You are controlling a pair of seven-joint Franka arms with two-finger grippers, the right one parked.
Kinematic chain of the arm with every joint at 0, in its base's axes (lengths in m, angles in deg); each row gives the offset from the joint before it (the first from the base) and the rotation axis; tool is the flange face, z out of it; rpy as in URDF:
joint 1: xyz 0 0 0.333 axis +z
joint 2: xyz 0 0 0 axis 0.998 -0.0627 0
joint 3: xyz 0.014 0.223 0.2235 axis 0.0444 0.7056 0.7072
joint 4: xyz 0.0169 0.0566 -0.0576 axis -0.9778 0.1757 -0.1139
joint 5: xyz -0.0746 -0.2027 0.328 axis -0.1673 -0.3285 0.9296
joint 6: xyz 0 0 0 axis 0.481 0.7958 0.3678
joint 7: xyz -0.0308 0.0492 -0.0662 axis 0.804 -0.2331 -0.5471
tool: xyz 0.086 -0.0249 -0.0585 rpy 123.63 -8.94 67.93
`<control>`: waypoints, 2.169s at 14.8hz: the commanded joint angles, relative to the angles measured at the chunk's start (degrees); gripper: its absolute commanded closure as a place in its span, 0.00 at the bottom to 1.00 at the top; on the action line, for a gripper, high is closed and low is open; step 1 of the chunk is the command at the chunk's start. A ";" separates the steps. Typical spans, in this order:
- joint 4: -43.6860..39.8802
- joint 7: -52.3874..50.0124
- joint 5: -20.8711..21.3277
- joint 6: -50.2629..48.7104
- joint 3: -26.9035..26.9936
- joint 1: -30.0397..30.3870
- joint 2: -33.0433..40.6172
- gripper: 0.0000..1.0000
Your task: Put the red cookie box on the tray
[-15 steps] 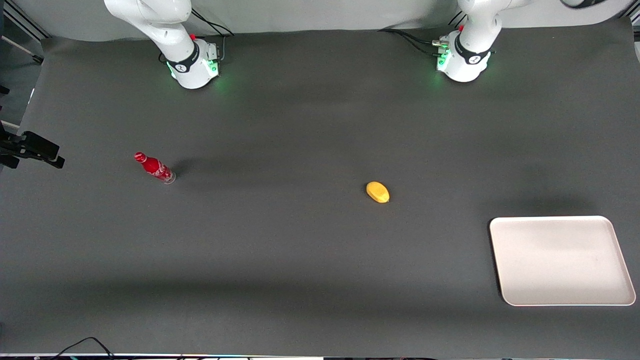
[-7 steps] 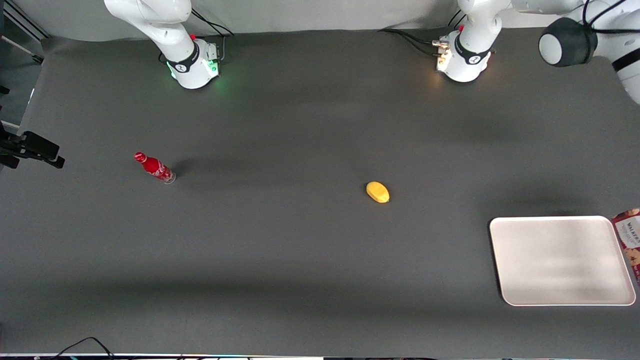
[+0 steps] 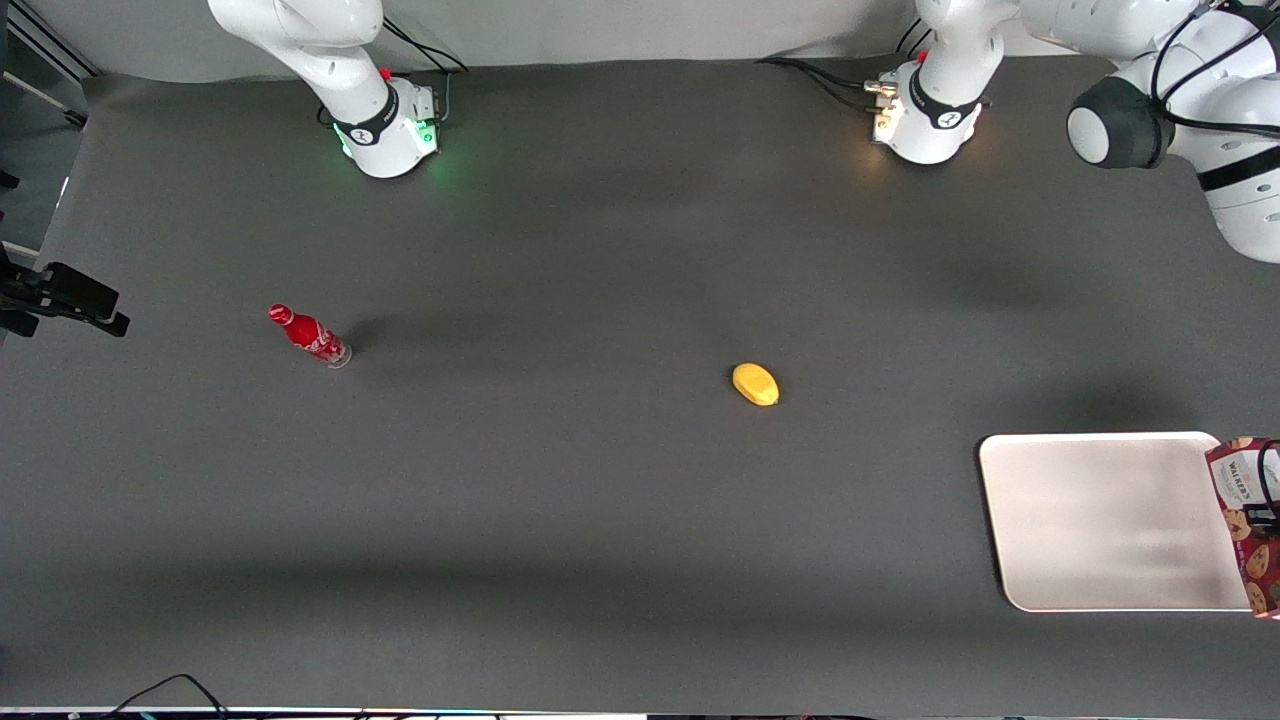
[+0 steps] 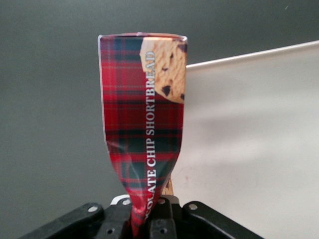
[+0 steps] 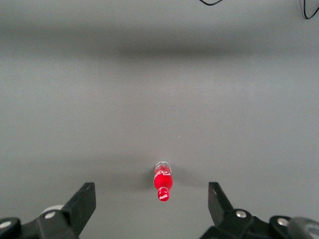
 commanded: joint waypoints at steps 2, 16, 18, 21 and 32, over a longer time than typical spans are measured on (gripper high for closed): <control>0.10 5.21 -0.33 0.06 0.35 0.93 -1.14 1.00; 0.90 4.78 -2.61 -14.06 2.18 0.14 5.70 0.00; 0.99 4.69 -2.00 -20.13 3.50 -0.12 10.18 0.00; 1.34 3.55 -0.42 -29.62 3.69 -0.56 17.91 0.00; 23.18 -24.65 5.12 -47.15 -14.75 -2.32 53.67 0.00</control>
